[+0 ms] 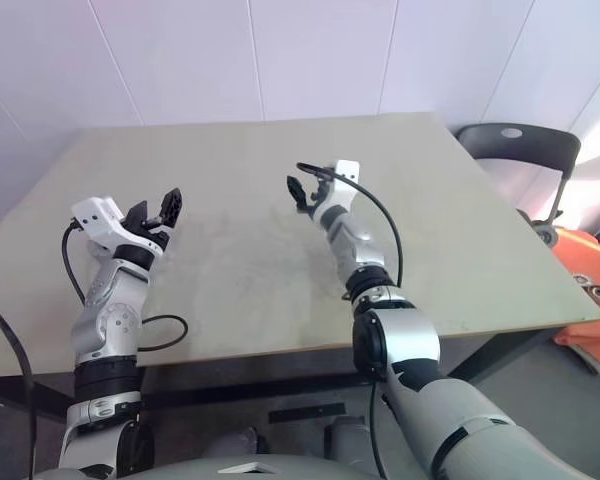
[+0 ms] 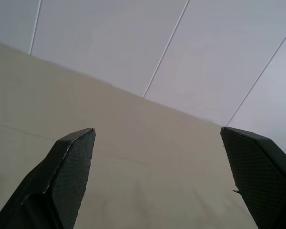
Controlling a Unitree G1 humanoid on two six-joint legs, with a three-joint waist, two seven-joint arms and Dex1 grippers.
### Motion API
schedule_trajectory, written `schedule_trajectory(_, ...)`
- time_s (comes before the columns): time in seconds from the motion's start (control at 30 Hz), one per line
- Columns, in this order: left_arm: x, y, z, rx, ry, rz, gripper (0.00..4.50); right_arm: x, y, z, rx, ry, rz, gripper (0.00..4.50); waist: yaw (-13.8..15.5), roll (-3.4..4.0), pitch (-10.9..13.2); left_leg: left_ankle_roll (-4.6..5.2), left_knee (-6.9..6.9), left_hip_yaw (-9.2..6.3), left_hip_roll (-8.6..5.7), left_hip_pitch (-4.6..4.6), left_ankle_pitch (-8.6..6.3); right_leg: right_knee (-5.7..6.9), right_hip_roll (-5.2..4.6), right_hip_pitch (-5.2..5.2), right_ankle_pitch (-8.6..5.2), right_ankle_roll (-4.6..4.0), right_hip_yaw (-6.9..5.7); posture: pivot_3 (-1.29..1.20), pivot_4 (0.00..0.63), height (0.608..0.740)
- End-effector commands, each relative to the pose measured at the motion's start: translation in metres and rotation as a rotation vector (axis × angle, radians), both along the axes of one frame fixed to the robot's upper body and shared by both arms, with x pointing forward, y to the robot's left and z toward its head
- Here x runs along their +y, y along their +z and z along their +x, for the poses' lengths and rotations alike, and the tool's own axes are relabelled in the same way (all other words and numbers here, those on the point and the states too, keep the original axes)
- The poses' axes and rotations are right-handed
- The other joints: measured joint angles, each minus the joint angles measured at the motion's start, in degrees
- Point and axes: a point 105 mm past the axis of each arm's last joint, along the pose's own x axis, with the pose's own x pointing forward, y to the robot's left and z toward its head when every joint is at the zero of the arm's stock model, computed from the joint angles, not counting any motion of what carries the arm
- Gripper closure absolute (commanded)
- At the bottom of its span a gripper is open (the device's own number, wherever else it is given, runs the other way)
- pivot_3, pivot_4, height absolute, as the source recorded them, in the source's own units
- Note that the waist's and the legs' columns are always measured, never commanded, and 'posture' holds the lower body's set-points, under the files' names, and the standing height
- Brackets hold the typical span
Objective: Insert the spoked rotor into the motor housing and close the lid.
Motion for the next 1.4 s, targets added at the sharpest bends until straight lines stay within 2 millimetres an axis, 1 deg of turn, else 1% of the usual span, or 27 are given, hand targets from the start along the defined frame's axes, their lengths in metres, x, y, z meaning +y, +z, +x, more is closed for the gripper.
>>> schedule_trajectory(0.03, -0.002, 0.021, -0.003, -0.073, 0.002, 0.012, 0.03, 0.004, 0.024, 0.003, -0.077, 0.011, 0.016, 0.41, 0.0, 0.00, 0.0, 0.00, 0.00, 0.00, 0.00, 0.00, 0.00, 0.00, 0.00, 0.00, 0.00, 0.00, 0.00, 0.00, 0.000, 0.740)
schedule_trajectory(0.43, -0.002, 0.024, -0.009, -0.093, 0.008, -0.011, 0.03, 0.010, 0.021, 0.001, -0.069, 0.024, 0.023, 0.41, 0.0, 0.00, 0.0, 0.00, 0.00, 0.00, 0.00, 0.00, 0.00, -0.01, 0.01, 0.00, 0.00, 0.00, 0.00, 0.00, 0.000, 0.740)
schedule_trajectory(0.7, -0.001, 0.019, -0.013, -0.083, 0.017, -0.033, 0.03, 0.017, 0.018, -0.001, -0.059, 0.043, 0.016, 0.41, 0.0, 0.00, 0.0, 0.00, -0.01, 0.00, 0.01, -0.01, 0.00, -0.03, 0.01, 0.00, 0.00, 0.00, 0.00, 0.00, 0.000, 0.740)
schedule_trajectory(1.0, 0.001, 0.023, -0.011, -0.097, 0.021, -0.031, 0.03, 0.019, 0.024, 0.001, -0.069, 0.048, 0.016, 0.41, 0.0, 0.00, 0.0, 0.00, -0.01, 0.00, 0.01, -0.02, 0.00, -0.05, 0.02, 0.00, 0.00, 0.00, 0.00, 0.00, 0.000, 0.740)
schedule_trajectory(1.17, -0.003, 0.021, -0.006, -0.080, 0.006, -0.021, 0.03, 0.018, 0.024, 0.001, -0.071, 0.044, 0.018, 0.41, 0.0, 0.00, 0.0, 0.00, -0.01, 0.00, 0.01, -0.01, 0.00, -0.04, 0.03, 0.00, 0.00, 0.00, -0.01, 0.00, 0.000, 0.740)
schedule_trajectory(1.4, -0.015, 0.020, -0.003, -0.075, -0.031, -0.034, 0.03, 0.010, 0.019, 0.000, -0.065, 0.025, 0.019, 0.41, 0.0, 0.00, 0.0, 0.00, -0.01, 0.00, 0.01, -0.02, 0.00, -0.06, 0.04, 0.00, 0.00, 0.00, -0.01, 0.00, 0.000, 0.740)
